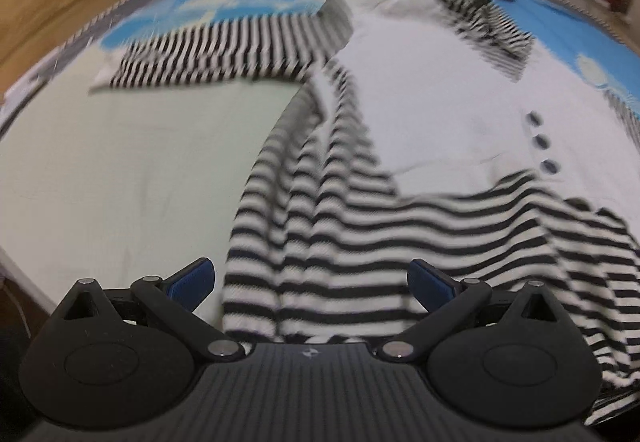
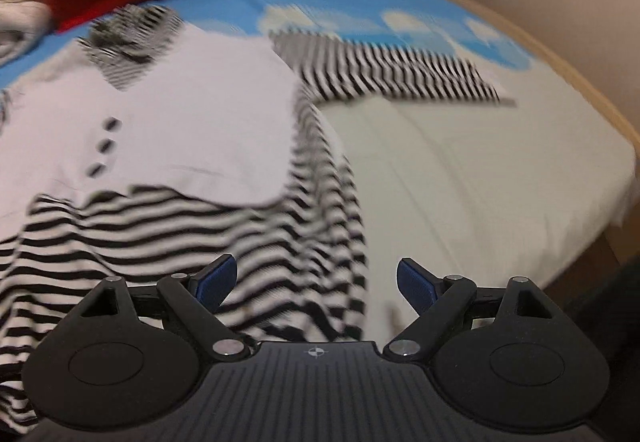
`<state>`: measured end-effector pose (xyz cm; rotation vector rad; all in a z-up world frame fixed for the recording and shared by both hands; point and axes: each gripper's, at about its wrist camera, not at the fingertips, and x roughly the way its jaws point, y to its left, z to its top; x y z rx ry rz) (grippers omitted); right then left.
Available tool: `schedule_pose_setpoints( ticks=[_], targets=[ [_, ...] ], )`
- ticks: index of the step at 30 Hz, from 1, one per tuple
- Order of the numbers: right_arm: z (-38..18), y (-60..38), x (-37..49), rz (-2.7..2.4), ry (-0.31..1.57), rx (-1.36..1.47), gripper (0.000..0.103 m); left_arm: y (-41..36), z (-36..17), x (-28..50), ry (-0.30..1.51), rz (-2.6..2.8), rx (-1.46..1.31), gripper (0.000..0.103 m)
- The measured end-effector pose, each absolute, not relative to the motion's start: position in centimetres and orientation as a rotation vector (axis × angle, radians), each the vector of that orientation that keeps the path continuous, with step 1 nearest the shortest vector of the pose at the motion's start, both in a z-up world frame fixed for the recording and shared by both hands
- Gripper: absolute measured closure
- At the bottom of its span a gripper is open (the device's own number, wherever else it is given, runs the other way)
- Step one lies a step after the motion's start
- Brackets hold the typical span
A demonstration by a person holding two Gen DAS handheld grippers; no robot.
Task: Fold small clothes
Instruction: 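Grasp the striped hem of the top with both tools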
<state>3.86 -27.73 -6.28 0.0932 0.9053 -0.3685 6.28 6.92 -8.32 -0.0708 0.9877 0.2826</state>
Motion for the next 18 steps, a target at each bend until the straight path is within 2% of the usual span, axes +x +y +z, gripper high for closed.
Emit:
schedule_pose_setpoints(
  ticks=[2, 3, 4, 5, 6, 7, 8, 9, 11, 14, 16, 18],
  targets=[
    [-7.0, -28.4, 3.8, -0.392, 0.942, 0.120, 0.026, 7.5, -9.1, 6.3, 1.024, 0.285, -0.099, 0.020],
    [-7.3, -28.8, 3.8, -0.401, 0.957, 0.137, 0.030, 7.8, -9.3, 6.2, 1.041, 0.283, -0.114, 0.035],
    [-7.5, -29.1, 3.7, -0.411, 0.969, 0.151, 0.039, 8.0, -9.5, 5.9, 1.051, 0.280, -0.129, 0.043],
    [-7.7, -29.3, 3.6, -0.415, 0.979, 0.166, 0.048, 8.1, -9.4, 5.8, 1.046, 0.277, -0.133, 0.047],
    [-7.8, -29.4, 3.6, -0.412, 0.985, 0.186, 0.052, 7.9, -9.4, 5.7, 1.041, 0.271, -0.125, 0.063],
    [-7.8, -29.6, 3.4, -0.404, 0.986, 0.212, 0.063, 7.8, -9.2, 5.7, 1.040, 0.260, -0.115, 0.079],
    [-7.8, -29.7, 3.3, -0.392, 0.982, 0.232, 0.070, 7.6, -9.1, 5.6, 1.041, 0.254, -0.107, 0.084],
    [-7.8, -29.7, 3.4, -0.384, 0.976, 0.236, 0.082, 7.6, -8.9, 5.5, 1.038, 0.259, -0.096, 0.089],
    [-7.3, -29.4, 3.3, -0.396, 0.954, 0.201, 0.097, 7.6, -8.7, 5.3, 1.038, 0.272, -0.099, 0.091],
    [-7.5, -30.3, 3.3, -0.430, 0.955, 0.212, 0.097, 7.7, -8.7, 5.3, 1.059, 0.283, -0.104, 0.090],
    [-7.7, -30.4, 3.4, -0.426, 0.976, 0.224, 0.097, 7.4, -8.4, 5.3, 1.047, 0.301, -0.083, 0.081],
    [-7.4, -30.3, 3.5, -0.426, 0.962, 0.217, 0.095, 7.0, -7.3, 5.2, 0.989, 0.316, -0.066, 0.077]
  ],
)
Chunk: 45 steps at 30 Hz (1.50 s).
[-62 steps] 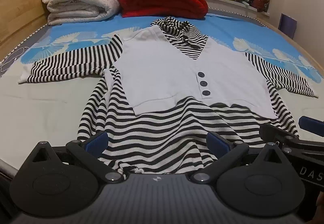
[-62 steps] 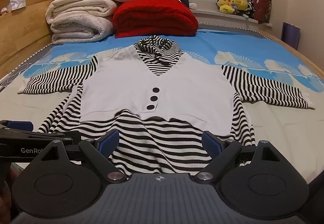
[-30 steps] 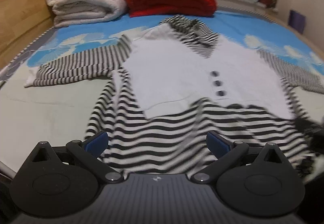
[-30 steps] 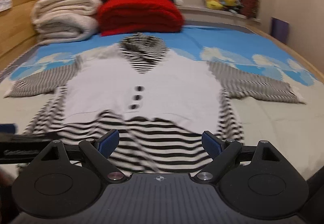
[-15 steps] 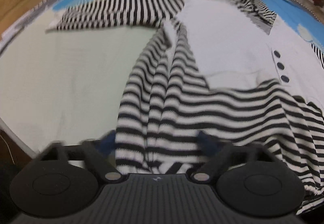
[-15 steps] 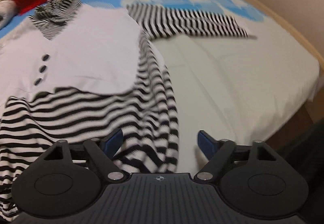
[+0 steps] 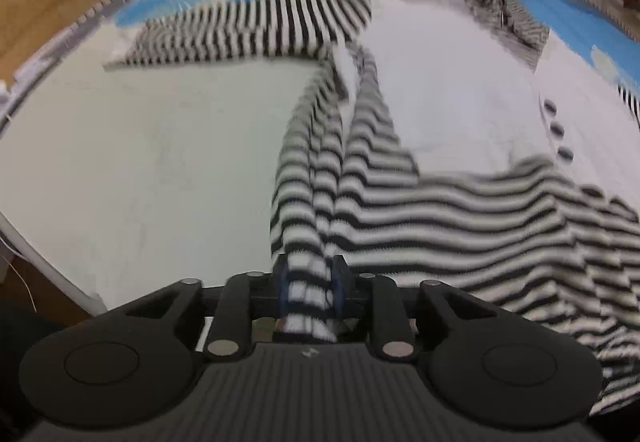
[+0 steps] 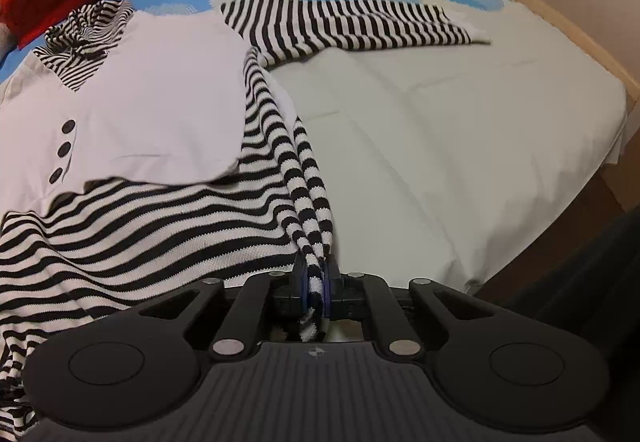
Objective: Fold small clothes
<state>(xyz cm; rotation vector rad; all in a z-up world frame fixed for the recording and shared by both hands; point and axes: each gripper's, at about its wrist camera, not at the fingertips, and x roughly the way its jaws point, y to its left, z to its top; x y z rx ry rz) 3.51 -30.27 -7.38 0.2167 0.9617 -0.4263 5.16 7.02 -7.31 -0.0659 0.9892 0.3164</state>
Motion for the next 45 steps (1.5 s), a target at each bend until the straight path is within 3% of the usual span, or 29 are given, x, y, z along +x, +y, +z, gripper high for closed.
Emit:
schedule_pose_setpoints(
  ticks=[3, 5, 7, 11, 15, 18, 21, 24, 32, 35, 37, 45],
  targets=[
    [-5.9, -30.0, 3.1, -0.425, 0.865, 0.221, 0.079, 5.8, -5.7, 5.0, 0.900, 0.267, -0.024, 0.066],
    [-4.9, -29.4, 2.9, -0.410, 0.802, 0.197, 0.061, 5.0, -5.3, 5.1, 0.880, 0.207, -0.020, 0.063],
    [-4.5, -28.9, 2.8, -0.374, 0.778, 0.192, 0.055, 4.5, -5.9, 5.4, 0.919, 0.157, -0.044, 0.062],
    [-6.4, -28.6, 3.7, -0.305, 0.910, 0.219, 0.054, 5.2, -8.9, 5.9, 1.086, 0.156, -0.130, 0.063],
    [-7.3, -28.5, 3.9, -0.335, 0.976, 0.204, 0.054, 4.4, -7.9, 6.0, 1.037, 0.149, -0.076, 0.062],
    [-6.2, -28.1, 3.7, -0.330, 0.908, 0.206, 0.054, 3.9, -7.0, 5.7, 0.984, 0.143, -0.069, 0.058],
    [-5.0, -28.0, 3.3, -0.317, 0.817, 0.229, 0.054, 3.4, -6.1, 5.6, 0.918, 0.149, -0.039, 0.042],
    [-3.6, -27.7, 3.0, -0.289, 0.728, 0.236, 0.053, 2.6, -5.0, 5.5, 0.853, 0.139, -0.011, 0.040],
    [3.2, -27.3, 1.9, -0.177, 0.491, 0.188, 0.036, 2.6, -0.8, 5.5, 0.668, 0.139, -0.025, 0.019],
    [6.3, -27.7, 2.4, -0.127, 0.385, 0.139, 0.022, 2.5, 1.3, 5.8, 0.606, 0.134, 0.002, 0.019],
    [7.8, -28.5, 3.4, -0.069, 0.348, 0.129, 0.019, 2.6, 2.8, 6.6, 0.583, 0.130, 0.017, 0.019],
    [7.5, -31.5, 7.9, -0.052, 0.342, 0.073, 0.019, 6.0, 8.5, 13.2, 0.507, 0.148, -0.013, 0.019]
  ],
)
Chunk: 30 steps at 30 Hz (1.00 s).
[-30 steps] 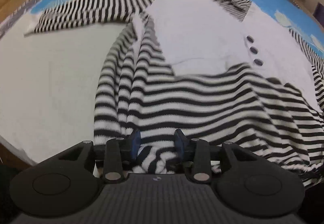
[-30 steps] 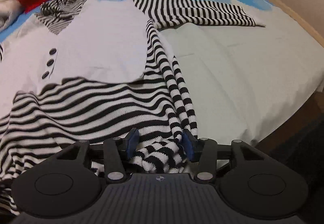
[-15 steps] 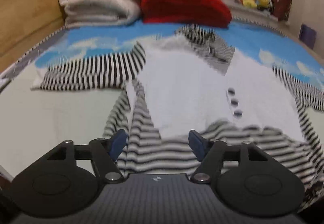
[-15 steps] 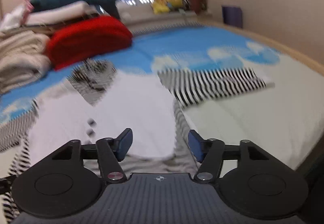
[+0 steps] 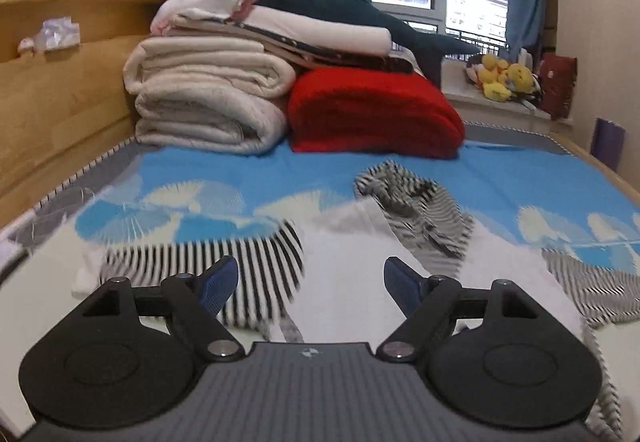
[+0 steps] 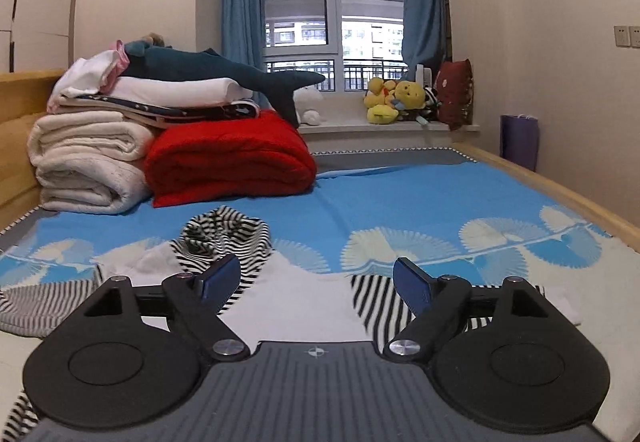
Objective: Fold small clothes
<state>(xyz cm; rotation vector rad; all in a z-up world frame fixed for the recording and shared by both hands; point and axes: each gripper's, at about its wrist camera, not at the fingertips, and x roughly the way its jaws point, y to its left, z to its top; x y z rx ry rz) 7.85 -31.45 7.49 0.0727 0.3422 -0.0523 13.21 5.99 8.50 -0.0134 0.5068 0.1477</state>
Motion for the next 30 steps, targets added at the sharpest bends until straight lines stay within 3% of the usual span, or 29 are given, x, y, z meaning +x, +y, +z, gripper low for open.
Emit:
schedule_pose_setpoints(
  ticks=[2, 5, 7, 9, 12, 14, 17, 23, 30],
  targets=[
    [6.2, -31.6, 8.4, -0.070, 0.364, 0.075, 0.019, 7.1, 8.8, 15.6, 0.490, 0.134, 0.030, 0.019],
    [5.0, -31.1, 9.5, -0.094, 0.422, 0.121, 0.019, 9.6, 7.4, 19.1, 0.490, 0.125, 0.086, 0.027],
    [4.4, -30.6, 10.2, -0.099, 0.439, 0.109, 0.019, 12.2, 5.3, 21.2, 0.547, 0.143, 0.080, 0.042],
    [4.0, -30.3, 10.8, -0.090, 0.451, 0.102, 0.022, 14.6, 3.0, 22.2, 0.589, 0.162, 0.041, 0.049],
    [3.8, -30.1, 11.4, -0.079, 0.473, 0.116, 0.035, 18.6, -0.6, 24.1, 0.757, 0.237, -0.047, 0.063],
    [3.6, -29.9, 11.8, -0.066, 0.490, 0.127, 0.052, 21.8, -1.6, 25.1, 0.779, 0.267, -0.191, 0.063],
    [3.2, -29.7, 12.2, -0.054, 0.511, 0.129, 0.063, 25.6, -2.9, 26.4, 0.811, 0.353, -0.300, 0.062],
    [2.4, -29.4, 13.2, -0.031, 0.555, 0.116, 0.064, 33.8, -6.0, 26.8, 0.844, 0.547, -0.587, 0.057],
    [1.7, -29.4, 14.0, -0.031, 0.600, 0.102, 0.064, 38.2, -8.4, 26.9, 0.846, 0.664, -0.699, 0.052]
  ],
)
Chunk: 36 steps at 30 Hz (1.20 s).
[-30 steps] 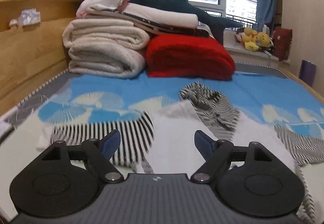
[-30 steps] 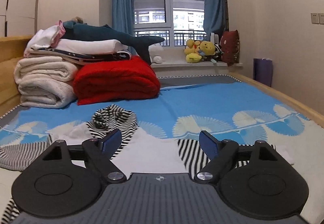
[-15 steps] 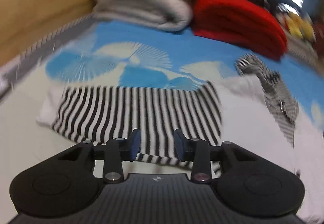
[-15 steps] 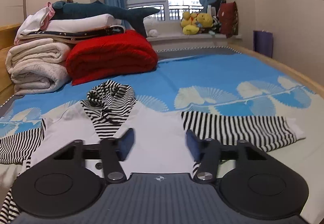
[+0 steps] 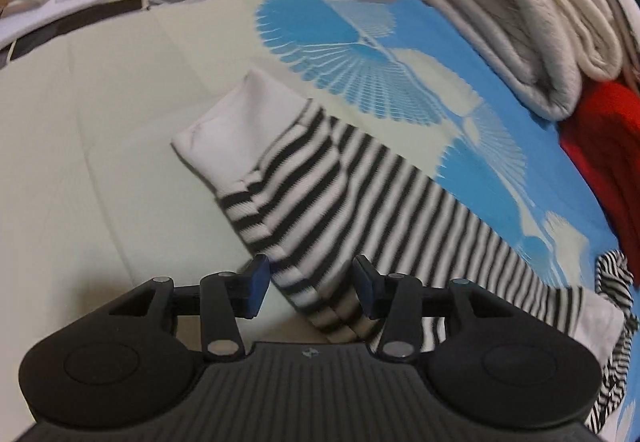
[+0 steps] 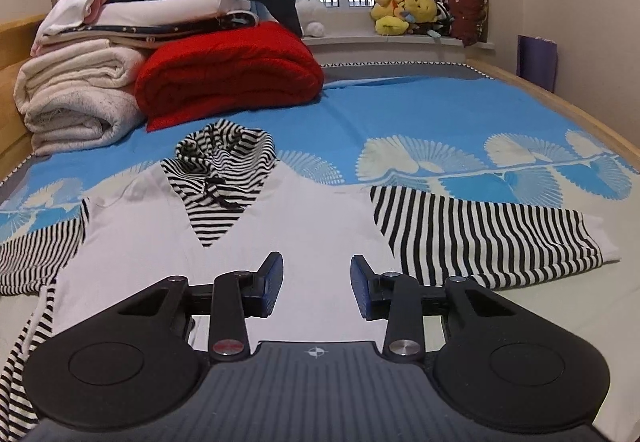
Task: Fold small clothes
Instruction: 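Grasp the white cuff of a striped sleeve with the left tool, then fold the held sleeve across the white body with the left tool, release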
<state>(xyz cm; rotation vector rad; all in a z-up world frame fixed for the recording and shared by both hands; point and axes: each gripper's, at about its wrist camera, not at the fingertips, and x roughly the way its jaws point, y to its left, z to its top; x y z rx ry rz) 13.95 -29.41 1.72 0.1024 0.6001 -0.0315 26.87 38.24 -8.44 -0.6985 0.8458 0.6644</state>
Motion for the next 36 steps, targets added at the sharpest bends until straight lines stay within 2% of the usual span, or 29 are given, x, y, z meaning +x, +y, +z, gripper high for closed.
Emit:
schedule_pose_setpoints(
  ticks=[14, 20, 21, 22, 24, 30, 36],
  targets=[
    [0.7, -28.5, 15.0, -0.003, 0.635, 0.070, 0.064, 38.9, -8.8, 27.6, 0.845, 0.696, -0.677, 0.049],
    [0.8, -28.5, 14.9, -0.004, 0.640, 0.073, 0.071, 39.0, -8.8, 27.5, 0.844, 0.696, -0.680, 0.050],
    [0.8, -28.6, 14.9, -0.004, 0.642, 0.071, 0.072, 38.9, -8.8, 27.5, 0.843, 0.696, -0.675, 0.055],
    [0.7, -28.6, 14.9, -0.003, 0.644, 0.070, 0.075, 38.9, -8.7, 27.5, 0.839, 0.694, -0.667, 0.075],
    [0.7, -28.6, 14.9, 0.001, 0.649, 0.067, 0.077, 38.6, -8.3, 27.5, 0.829, 0.688, -0.646, 0.098],
    [0.6, -28.6, 14.7, 0.007, 0.659, 0.065, 0.085, 32.9, -3.1, 29.2, 0.696, 0.549, -0.457, 0.100],
    [0.8, -28.7, 14.5, 0.009, 0.673, 0.083, 0.086, 18.8, 4.3, 30.2, 0.563, 0.037, -0.386, 0.100]
  ],
)
